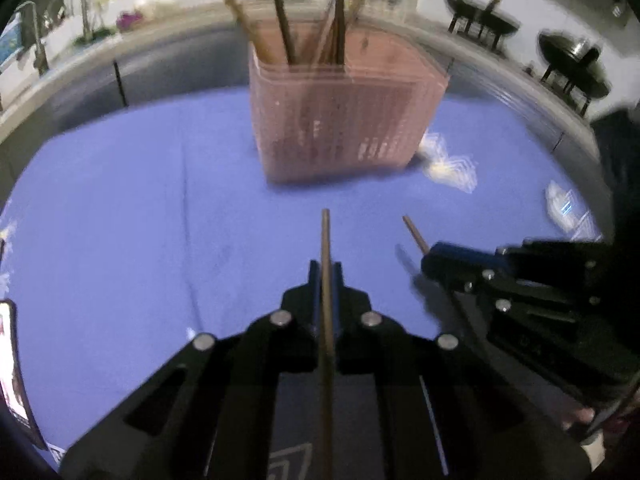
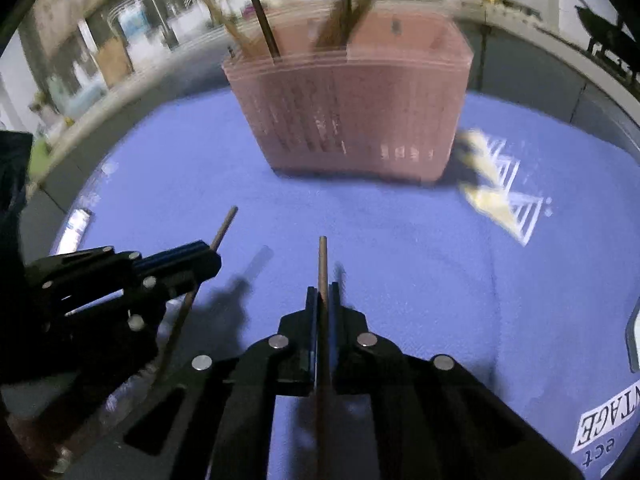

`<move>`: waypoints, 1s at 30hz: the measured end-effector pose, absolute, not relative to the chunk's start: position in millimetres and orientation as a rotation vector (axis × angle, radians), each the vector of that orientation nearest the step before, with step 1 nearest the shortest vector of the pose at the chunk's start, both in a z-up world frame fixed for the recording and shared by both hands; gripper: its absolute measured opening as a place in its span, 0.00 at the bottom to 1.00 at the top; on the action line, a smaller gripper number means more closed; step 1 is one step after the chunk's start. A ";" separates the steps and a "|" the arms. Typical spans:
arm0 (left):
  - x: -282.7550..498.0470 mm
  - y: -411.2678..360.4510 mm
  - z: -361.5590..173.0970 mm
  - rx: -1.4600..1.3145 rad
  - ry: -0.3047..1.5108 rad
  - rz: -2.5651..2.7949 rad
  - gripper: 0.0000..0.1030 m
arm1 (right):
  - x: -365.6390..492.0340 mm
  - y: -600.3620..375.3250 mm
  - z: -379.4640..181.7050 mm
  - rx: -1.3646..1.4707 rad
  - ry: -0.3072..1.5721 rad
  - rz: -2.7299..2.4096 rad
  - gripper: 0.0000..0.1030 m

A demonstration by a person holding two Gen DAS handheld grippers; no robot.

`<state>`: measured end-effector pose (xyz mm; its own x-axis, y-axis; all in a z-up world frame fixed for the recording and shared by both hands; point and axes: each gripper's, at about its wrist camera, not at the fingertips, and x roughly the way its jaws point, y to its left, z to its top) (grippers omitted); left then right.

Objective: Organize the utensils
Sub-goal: 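Lift both chopsticks into the pink basket and open both tools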

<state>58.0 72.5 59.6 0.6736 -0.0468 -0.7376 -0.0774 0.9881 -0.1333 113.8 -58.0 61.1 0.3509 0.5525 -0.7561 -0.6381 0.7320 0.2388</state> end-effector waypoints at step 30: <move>31.0 99.8 245.3 -0.214 0.352 0.016 0.04 | 107.2 -81.6 237.4 0.060 0.392 0.782 0.05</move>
